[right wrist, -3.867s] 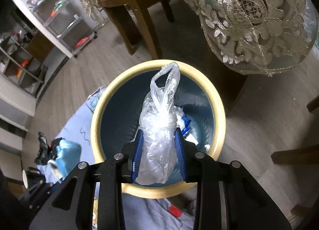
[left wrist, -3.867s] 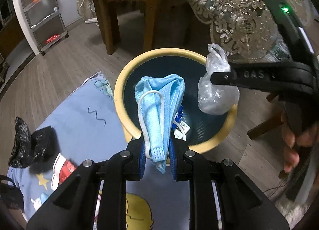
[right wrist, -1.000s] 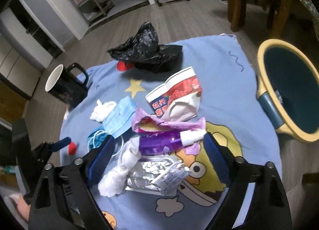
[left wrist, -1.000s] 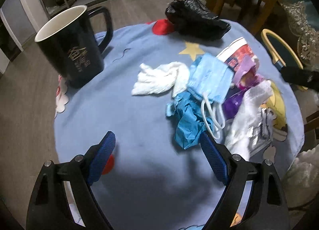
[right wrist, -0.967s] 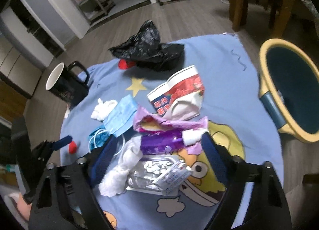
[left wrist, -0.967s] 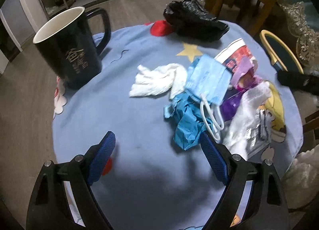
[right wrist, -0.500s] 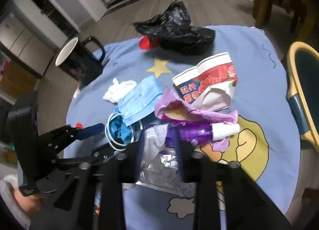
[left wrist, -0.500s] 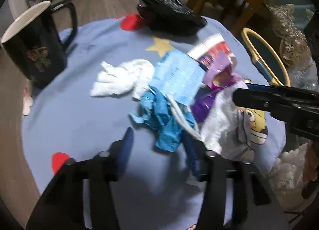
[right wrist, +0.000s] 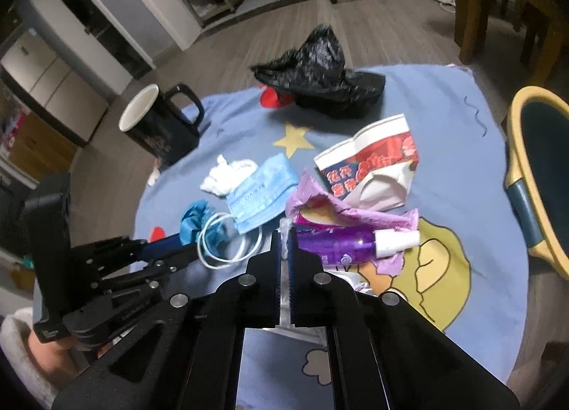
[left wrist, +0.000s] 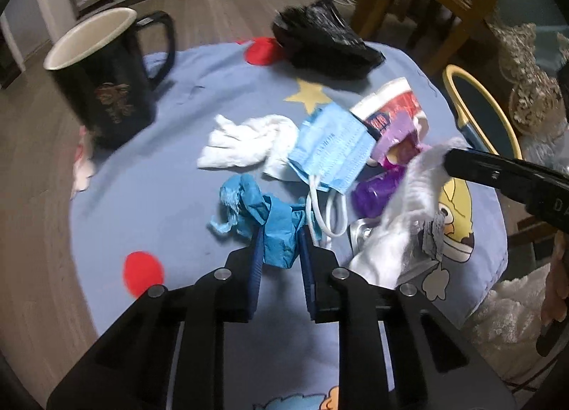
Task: Collect trash
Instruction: 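Grasp the blue glove with left tool while right tool grasps the white glove, then carry both gloves over the yellow-rimmed bin and open both tools to drop them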
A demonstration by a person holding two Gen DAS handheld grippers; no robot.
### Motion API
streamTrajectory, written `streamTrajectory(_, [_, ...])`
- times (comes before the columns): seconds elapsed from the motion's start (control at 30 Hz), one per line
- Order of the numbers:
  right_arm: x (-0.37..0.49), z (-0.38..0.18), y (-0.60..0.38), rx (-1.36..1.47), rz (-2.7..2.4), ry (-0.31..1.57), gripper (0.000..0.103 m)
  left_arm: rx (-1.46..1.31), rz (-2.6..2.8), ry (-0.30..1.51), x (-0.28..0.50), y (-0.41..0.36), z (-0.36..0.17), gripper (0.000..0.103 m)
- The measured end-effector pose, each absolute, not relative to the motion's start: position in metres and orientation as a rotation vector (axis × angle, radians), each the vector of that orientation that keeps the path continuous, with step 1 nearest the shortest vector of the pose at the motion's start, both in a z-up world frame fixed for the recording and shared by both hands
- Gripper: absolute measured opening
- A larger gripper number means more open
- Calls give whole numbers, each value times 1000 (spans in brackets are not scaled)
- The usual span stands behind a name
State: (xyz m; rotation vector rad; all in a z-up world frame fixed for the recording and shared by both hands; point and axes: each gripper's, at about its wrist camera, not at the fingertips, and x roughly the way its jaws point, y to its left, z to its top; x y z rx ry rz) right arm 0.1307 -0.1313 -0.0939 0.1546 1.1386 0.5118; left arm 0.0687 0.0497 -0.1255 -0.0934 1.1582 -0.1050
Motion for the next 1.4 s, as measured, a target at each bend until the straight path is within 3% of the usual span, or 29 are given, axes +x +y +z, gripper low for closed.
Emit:
streamTrajectory(0.67, [125, -1, -205, 173, 417, 899, 4, -76, 24, 999, 36, 68, -61, 16])
streamTrajectory(1.0, [135, 29, -279, 171, 286, 812, 4, -25, -252, 808, 33, 3, -2, 16])
streamTrajectory(1.4, [152, 22, -335, 305, 196, 801, 4, -6, -423, 805, 57, -66, 6, 16])
